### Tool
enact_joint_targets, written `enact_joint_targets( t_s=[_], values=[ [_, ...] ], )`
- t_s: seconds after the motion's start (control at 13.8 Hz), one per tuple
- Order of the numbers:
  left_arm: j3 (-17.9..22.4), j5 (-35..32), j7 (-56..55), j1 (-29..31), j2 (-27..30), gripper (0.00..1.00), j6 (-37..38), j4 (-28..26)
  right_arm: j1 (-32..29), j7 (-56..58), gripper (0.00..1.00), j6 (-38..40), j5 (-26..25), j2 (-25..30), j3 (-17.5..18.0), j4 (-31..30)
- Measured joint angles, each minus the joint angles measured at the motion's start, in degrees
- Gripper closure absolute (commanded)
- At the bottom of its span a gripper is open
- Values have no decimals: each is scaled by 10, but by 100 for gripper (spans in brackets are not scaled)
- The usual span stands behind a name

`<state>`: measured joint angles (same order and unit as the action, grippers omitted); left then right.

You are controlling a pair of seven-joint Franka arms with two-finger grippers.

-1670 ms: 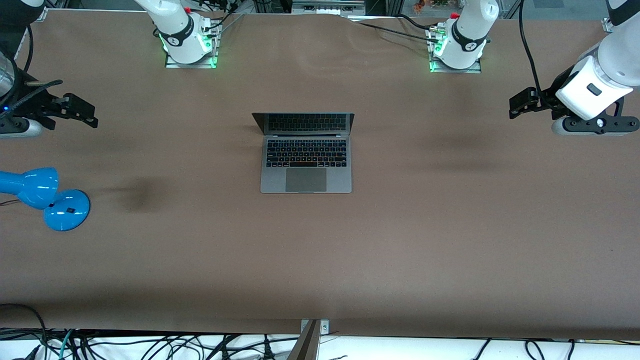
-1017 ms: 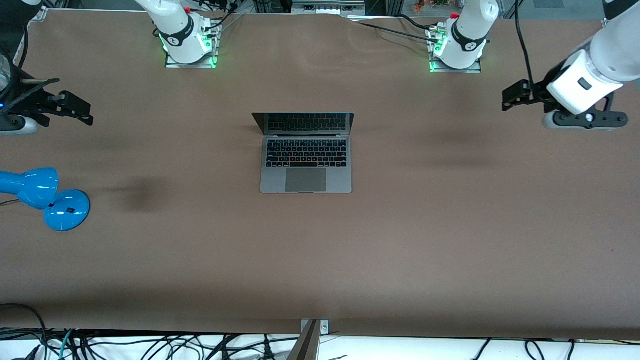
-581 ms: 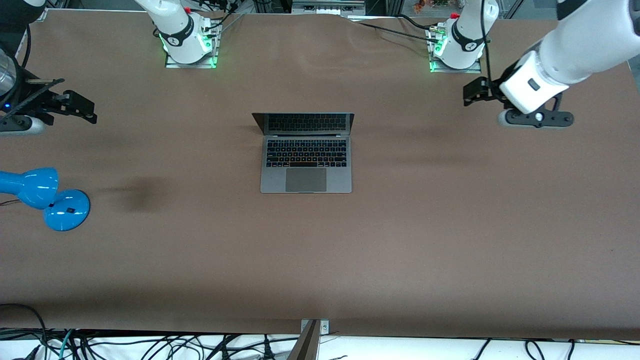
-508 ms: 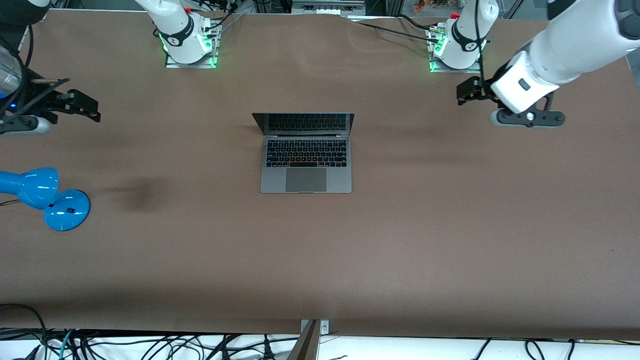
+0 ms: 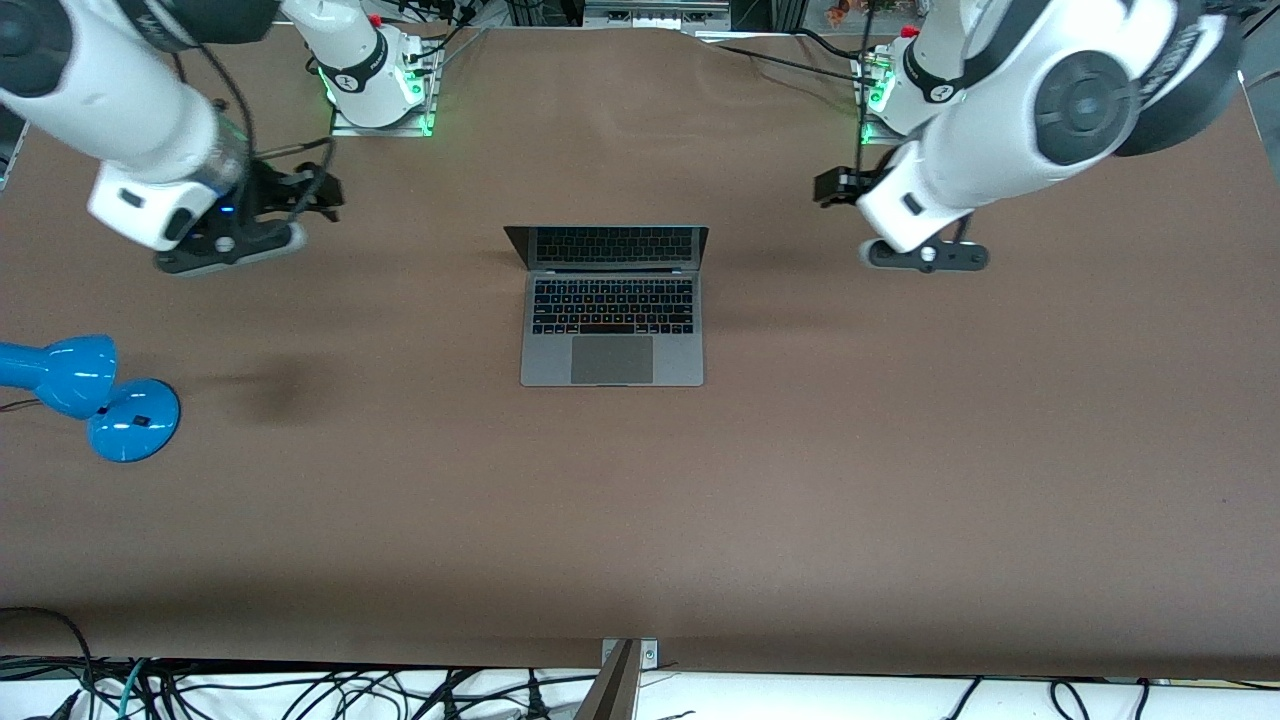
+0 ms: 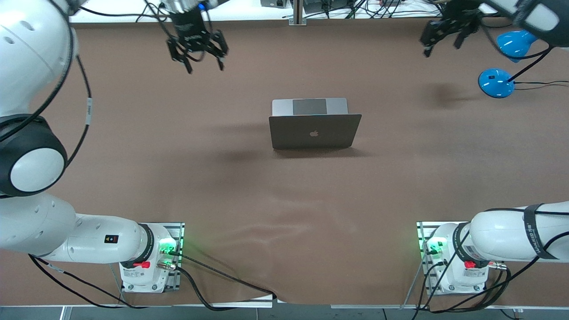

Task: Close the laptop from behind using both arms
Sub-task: 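Move both grippers toward the raised laptop screen from behind, then lower both grippers onto the back of the laptop screen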

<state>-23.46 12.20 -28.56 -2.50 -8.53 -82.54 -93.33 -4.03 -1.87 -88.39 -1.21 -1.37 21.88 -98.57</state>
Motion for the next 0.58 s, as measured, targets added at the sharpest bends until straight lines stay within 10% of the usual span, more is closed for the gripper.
enact_joint_targets(
  t_s=[0.29, 0.44, 0.58],
  values=[
    [-56, 41, -111, -15, -25, 20, -1, -1, 15, -146, 11, 0, 27, -27, 67, -1],
    [-61, 49, -136, -30, -36, 63, -1, -1, 28, -187, 24, 0, 69, -39, 72, -4],
    [-62, 49, -166, -49, -44, 85, -12, -1, 34, -200, 42, 1, 97, -50, 72, -9]
  ],
)
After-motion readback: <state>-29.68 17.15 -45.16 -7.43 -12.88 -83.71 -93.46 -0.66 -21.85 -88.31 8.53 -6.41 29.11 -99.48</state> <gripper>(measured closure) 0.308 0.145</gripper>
